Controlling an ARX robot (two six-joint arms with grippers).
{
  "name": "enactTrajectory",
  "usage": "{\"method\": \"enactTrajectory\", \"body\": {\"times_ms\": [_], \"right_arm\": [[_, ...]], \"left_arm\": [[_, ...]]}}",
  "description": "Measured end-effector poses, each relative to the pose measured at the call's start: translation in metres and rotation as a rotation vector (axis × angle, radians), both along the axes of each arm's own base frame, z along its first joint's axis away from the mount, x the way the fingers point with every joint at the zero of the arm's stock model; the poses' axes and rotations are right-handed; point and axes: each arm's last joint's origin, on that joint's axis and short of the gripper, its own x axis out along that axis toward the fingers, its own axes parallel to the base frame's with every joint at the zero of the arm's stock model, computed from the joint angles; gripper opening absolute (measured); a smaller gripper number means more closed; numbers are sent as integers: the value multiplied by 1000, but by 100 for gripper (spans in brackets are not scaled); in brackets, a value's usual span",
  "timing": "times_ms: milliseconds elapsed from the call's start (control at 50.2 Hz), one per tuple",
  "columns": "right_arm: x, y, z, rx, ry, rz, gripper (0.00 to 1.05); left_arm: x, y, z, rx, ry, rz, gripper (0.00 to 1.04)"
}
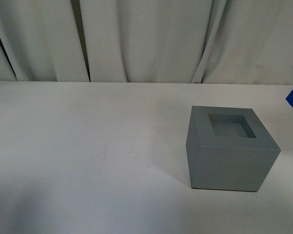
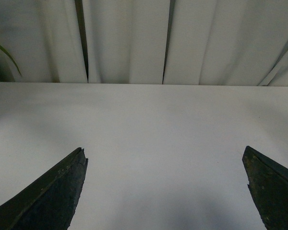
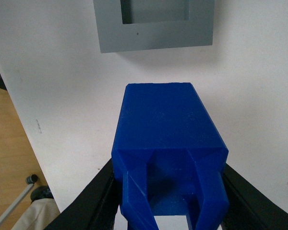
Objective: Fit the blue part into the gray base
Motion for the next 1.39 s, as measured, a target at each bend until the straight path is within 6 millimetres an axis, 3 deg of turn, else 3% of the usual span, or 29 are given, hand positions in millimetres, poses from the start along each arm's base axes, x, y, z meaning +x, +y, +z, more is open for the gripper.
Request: {"method": "enactTrajectory", "body": {"times_ms": [438, 617, 716, 1393], "right_arm": [[-8, 42, 0, -7, 5, 59, 47], [-19, 87, 6, 21, -22, 116, 47], [-25, 103, 6, 34, -27, 134, 47], [0, 89, -6, 12, -71, -1, 47]], "left_arm": [[0, 0, 0, 0, 0, 0, 99], [0, 0, 0, 0, 0, -1, 99], [0, 0, 0, 0, 0, 2, 99], [0, 0, 0, 0, 0, 0, 99]]}}
